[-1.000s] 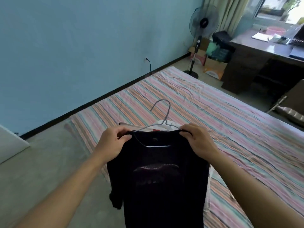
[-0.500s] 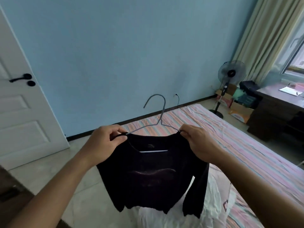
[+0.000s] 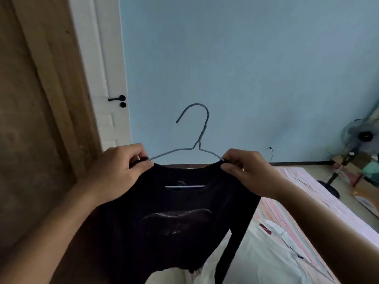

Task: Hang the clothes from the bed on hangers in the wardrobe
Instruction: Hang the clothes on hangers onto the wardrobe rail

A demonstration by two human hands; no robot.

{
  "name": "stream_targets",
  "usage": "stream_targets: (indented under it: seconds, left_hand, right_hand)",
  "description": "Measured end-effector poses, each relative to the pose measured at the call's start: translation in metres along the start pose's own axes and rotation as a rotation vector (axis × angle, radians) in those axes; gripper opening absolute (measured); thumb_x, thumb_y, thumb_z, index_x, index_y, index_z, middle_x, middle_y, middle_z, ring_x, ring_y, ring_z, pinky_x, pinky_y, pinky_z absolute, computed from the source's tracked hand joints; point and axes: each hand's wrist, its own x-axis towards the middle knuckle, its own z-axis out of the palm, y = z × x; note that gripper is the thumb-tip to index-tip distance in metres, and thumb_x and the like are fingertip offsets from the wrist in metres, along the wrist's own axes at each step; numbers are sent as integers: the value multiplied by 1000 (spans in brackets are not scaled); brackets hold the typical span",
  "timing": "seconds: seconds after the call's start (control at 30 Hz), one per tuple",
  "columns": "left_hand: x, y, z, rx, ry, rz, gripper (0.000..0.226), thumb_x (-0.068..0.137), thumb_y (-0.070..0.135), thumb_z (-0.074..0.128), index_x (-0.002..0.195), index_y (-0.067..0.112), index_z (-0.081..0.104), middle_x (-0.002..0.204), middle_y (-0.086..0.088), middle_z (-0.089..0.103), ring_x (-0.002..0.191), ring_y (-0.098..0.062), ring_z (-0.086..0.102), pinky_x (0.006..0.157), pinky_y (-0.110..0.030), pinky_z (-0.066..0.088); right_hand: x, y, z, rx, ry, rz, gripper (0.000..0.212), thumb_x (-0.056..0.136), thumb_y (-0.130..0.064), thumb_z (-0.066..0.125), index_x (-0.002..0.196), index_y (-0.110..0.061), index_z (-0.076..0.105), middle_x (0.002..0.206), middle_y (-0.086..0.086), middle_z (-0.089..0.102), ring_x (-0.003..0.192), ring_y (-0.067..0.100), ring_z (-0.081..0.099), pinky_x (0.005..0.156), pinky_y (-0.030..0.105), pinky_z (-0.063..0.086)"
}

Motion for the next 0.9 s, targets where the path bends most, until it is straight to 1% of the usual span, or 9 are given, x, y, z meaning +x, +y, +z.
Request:
stream_targets:
  seconds: [0.1, 0.2, 0.27, 0.37, 0.43, 0.53, 0.7, 0.8, 0.9]
  left_hand:
    - [-17, -7, -24, 18, 43, -23, 15, 90, 33, 66, 76, 28, 63, 68, 4, 64, 67, -16, 62, 66, -43, 53]
    - [-34, -15, -49, -43, 89, -63, 8, 88, 27, 69, 81, 30, 70, 74, 3, 66, 72, -16, 63, 71, -44, 53]
    - [-46, -18, -65, -47, 122, -96, 10, 87, 22, 70, 84, 32, 72, 77, 4, 68, 75, -13, 64, 72, -39, 52]
    - [-67, -20, -84, -36, 205, -148, 17, 87, 15, 71, 84, 32, 73, 76, 4, 69, 72, -6, 63, 69, -25, 47]
    - [-83, -18, -96, -29, 269, -187, 18, 85, 11, 71, 82, 28, 75, 75, 2, 69, 71, -8, 62, 68, -20, 46]
    - [-110, -13, -114, -10, 365, -246, 17, 84, 6, 73, 79, 22, 76, 72, 0, 69, 69, -9, 61, 67, -18, 45]
    - [-162, -1, -146, 47, 496, -325, 12, 80, 10, 77, 76, 21, 75, 68, -8, 68, 62, -15, 61, 61, -20, 46]
    - [-196, 8, -167, 134, 558, -361, 11, 81, 11, 76, 77, 21, 75, 69, -6, 69, 64, -20, 64, 62, -22, 48]
    - [-229, 15, -187, 175, 604, -401, 13, 81, 14, 76, 79, 27, 75, 71, -2, 69, 66, -18, 65, 64, -21, 49]
  right_hand:
    - [30, -15, 10, 50, -41, -105, 26, 92, -22, 68, 75, -35, 54, 68, -12, 57, 64, 6, 51, 64, 18, 42]
    - [58, -31, 22, 102, -97, -213, 24, 93, -19, 67, 76, -32, 56, 69, -13, 57, 65, 6, 51, 65, 14, 40]
    - [75, -42, 31, 121, -133, -279, 19, 94, -19, 66, 78, -27, 58, 71, -12, 59, 67, 6, 52, 65, 14, 39]
    - [97, -64, 45, 182, -191, -380, 15, 95, -16, 65, 81, -23, 63, 73, -9, 61, 68, 5, 52, 66, 14, 39]
    - [110, -82, 53, 217, -227, -450, 13, 94, -15, 65, 82, -20, 65, 73, -6, 62, 67, 7, 53, 65, 13, 40]
    - [127, -108, 66, 258, -287, -523, 9, 93, -17, 68, 84, -19, 70, 73, -2, 65, 71, 16, 58, 68, 20, 44]
    - [138, -165, 89, 333, -365, -652, 16, 90, -18, 72, 77, -27, 73, 69, -8, 66, 66, 11, 59, 65, 18, 45]
    - [137, -202, 102, 346, -411, -735, 10, 91, -21, 72, 82, -24, 73, 72, -4, 68, 68, 18, 64, 67, 28, 50]
    - [135, -239, 116, 355, -464, -821, 10, 91, -20, 71, 83, -24, 72, 72, -2, 69, 69, 16, 65, 68, 33, 53]
